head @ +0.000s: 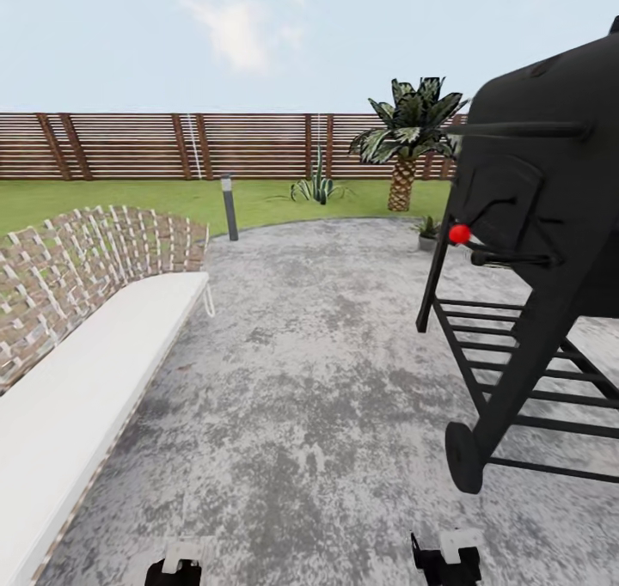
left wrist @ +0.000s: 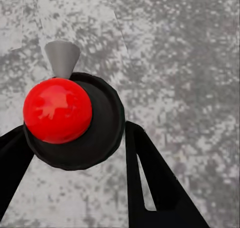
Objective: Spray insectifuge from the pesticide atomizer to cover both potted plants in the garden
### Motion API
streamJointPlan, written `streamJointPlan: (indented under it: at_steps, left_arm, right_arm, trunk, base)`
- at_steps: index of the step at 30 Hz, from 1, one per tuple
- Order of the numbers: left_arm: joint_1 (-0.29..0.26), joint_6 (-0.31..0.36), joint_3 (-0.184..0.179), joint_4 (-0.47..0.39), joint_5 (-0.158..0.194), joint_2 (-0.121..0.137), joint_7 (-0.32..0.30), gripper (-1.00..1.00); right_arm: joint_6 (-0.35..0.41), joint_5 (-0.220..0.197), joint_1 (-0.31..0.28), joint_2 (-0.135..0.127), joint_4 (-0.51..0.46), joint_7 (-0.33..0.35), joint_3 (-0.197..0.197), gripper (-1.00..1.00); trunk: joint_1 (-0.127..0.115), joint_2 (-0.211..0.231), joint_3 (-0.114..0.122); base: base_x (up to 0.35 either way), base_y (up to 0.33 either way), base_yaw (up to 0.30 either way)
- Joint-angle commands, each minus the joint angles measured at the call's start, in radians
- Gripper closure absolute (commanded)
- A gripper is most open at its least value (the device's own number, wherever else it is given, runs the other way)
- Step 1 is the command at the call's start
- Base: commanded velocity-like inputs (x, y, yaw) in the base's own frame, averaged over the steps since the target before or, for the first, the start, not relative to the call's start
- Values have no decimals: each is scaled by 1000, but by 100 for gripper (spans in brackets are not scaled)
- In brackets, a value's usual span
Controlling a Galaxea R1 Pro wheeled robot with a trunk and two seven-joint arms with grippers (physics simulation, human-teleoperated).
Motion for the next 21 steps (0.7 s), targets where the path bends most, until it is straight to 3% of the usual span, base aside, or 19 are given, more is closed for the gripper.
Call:
streamJointPlan:
  at_steps: [1, 21]
  left_arm:
    - [-1, -3, -7, 1, 11, 0, -3, 100]
    - [-1, -3, -7, 1, 10, 1, -3, 100]
  right_arm:
    - [-3, 11, -1, 0, 1, -5, -6, -100]
    - [-3, 11, 0, 0, 1, -5, -6, -100]
  trunk:
    - [0, 0, -1]
    - [0, 0, -1]
  base:
    - [334, 128, 0]
    - [334, 100, 0]
